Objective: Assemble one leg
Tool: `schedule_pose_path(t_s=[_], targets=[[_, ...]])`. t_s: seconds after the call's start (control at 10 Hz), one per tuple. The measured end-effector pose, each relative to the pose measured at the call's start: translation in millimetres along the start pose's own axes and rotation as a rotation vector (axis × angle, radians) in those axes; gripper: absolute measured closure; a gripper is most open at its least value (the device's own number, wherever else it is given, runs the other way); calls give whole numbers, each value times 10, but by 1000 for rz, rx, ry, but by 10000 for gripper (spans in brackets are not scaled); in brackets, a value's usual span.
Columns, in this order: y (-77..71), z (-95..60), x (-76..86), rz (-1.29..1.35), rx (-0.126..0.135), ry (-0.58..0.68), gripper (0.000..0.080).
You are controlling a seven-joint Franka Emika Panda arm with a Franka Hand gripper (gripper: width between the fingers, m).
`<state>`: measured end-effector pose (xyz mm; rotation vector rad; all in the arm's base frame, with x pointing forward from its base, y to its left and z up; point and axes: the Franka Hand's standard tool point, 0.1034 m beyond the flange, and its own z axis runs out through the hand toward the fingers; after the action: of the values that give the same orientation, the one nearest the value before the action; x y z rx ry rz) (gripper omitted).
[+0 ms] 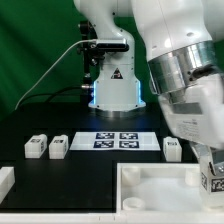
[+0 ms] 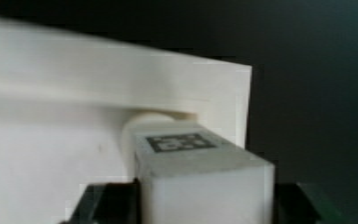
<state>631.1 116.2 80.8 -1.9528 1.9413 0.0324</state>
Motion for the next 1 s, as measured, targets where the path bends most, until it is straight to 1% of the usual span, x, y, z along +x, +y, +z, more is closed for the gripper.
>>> schedule_pose_path(t_s=[0.1,0.2,0.3,0.4,0.5,0.6,0.7,0.8,0.9,1.0], targets=[[4,4,-15,53,2,-7,476],[6,5,-17,30,2,-7,476],[9,9,-18,29,1,-7,376],[10,10,-18,20,1,-7,242],[12,12,-18,-43,1,-7,173],[56,26,-21,-143,-34,-19,173],[77,10,-14,-301,-110,-45,154],[65,-23,-51,-514,-206,-49,154],[6,-11,-46,-613,-181,-47,151],[31,-1,-31,-678,-184,-54,151]])
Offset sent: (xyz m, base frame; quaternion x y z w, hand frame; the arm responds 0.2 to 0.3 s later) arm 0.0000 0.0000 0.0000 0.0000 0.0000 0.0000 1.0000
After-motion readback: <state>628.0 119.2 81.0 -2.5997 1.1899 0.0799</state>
